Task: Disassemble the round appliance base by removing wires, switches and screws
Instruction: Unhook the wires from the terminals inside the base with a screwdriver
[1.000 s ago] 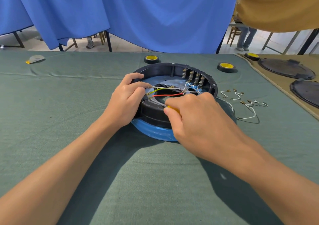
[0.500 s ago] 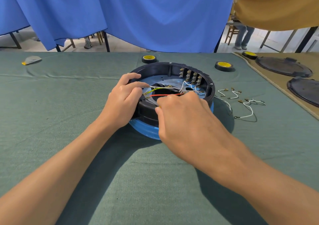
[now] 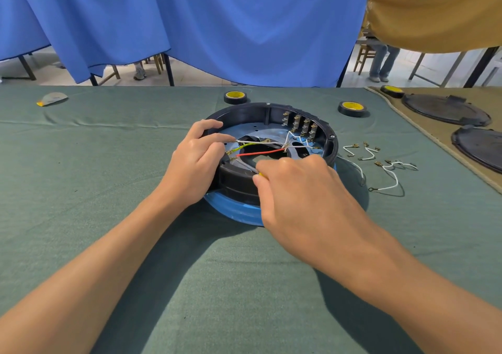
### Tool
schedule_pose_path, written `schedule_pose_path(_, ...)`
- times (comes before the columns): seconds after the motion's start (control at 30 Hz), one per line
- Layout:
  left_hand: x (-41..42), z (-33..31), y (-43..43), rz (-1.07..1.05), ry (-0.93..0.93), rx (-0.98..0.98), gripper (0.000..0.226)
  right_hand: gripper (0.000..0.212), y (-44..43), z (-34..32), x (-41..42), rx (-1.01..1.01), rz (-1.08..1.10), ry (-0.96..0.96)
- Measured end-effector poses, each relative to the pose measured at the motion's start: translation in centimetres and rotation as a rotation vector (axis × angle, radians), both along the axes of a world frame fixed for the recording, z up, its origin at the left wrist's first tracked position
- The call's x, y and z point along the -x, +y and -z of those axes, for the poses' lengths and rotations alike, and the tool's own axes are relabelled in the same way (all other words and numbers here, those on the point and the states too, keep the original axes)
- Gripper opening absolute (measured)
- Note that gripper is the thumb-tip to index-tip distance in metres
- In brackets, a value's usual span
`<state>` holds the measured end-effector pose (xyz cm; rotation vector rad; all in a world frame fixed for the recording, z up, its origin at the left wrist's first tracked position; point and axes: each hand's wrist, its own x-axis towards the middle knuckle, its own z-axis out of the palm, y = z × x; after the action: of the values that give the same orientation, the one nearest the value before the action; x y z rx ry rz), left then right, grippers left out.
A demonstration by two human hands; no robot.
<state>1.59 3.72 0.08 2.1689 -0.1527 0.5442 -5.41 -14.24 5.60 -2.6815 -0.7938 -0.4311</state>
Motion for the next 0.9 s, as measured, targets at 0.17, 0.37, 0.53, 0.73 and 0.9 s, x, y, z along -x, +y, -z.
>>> schedule_pose_path(0.17, 0.1, -0.1, -0.1, -0.005, 0.005, -0.016, 0.037, 0.036, 0.1, -0.4, -0.3, -0.018, -0.037, 0.019)
schedule_pose_path(0.37, 0.1, -0.1, -0.3, -0.020, 0.010, -0.014, 0.041, 0.029, 0.3, -0.4, -0.2, -0.050, -0.031, 0.045)
schedule_pose_path(0.53, 0.0, -0.1, -0.1, -0.020, 0.011, 0.013, 0.037, 0.037, 1.5, -0.5, 0.9, -0.058, -0.011, 0.006)
schedule_pose_path(0.73, 0.0, 0.2, -0.1, -0.022, 0.002, 0.032, 0.037, 0.042, 1.7, -0.2, 0.7, -0.053, 0.008, 0.010)
schedule_pose_path(0.9, 0.1, 0.2, -0.1, -0.014, -0.001, 0.029, 0.036, 0.034, 0.7, -0.3, 0.2, -0.076, 0.002, 0.046)
